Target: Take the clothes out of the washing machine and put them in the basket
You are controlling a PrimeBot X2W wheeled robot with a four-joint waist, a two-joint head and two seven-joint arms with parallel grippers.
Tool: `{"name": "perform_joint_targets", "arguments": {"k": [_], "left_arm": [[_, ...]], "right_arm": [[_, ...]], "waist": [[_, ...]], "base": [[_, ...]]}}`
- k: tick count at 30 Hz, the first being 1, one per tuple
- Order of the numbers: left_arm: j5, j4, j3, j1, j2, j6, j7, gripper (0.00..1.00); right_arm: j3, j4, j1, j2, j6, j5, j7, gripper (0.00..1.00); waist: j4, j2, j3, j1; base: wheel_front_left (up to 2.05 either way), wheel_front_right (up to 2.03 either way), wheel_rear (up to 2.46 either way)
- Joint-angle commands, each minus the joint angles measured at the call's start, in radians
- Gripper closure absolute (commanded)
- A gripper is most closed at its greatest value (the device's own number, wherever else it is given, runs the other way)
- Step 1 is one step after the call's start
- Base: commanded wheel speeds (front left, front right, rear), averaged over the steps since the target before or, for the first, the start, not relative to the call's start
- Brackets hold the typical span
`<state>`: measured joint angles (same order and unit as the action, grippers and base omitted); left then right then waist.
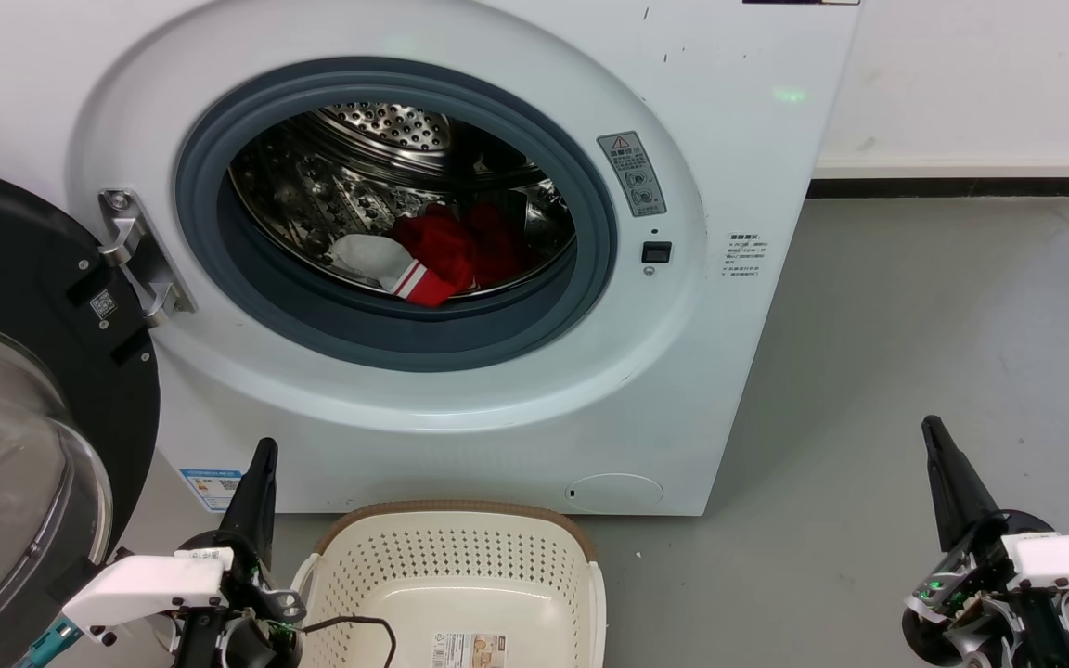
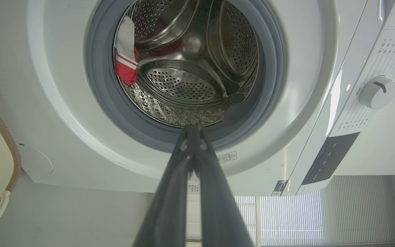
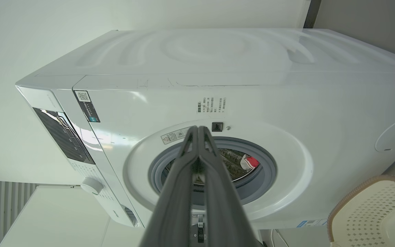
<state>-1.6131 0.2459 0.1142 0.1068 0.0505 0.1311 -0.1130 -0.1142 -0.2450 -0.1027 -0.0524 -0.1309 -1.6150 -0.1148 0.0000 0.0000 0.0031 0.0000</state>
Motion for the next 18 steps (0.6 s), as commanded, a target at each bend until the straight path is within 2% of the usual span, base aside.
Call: {"name": "perform_joint_targets", "arguments": {"k": [1, 18], "left_arm": [[0.000, -0.001, 0.003, 0.005, -0.002, 0.002, -0.004, 1.00], [0.000, -0.001, 0.003, 0.005, -0.002, 0.002, -0.004, 1.00]], "right_arm": [[0.000, -0.002, -0.014, 0.004, 0.000, 0.004, 0.001, 1.00], [0.000, -0.002, -0.014, 0.004, 0.000, 0.004, 0.001, 1.00]], "waist": [[0.000, 0.0000, 0.000, 0.0000], [0.000, 0.0000, 0.000, 0.0000]], "base": [[0.00, 0.00, 0.00], [0.00, 0.00, 0.00]]}}
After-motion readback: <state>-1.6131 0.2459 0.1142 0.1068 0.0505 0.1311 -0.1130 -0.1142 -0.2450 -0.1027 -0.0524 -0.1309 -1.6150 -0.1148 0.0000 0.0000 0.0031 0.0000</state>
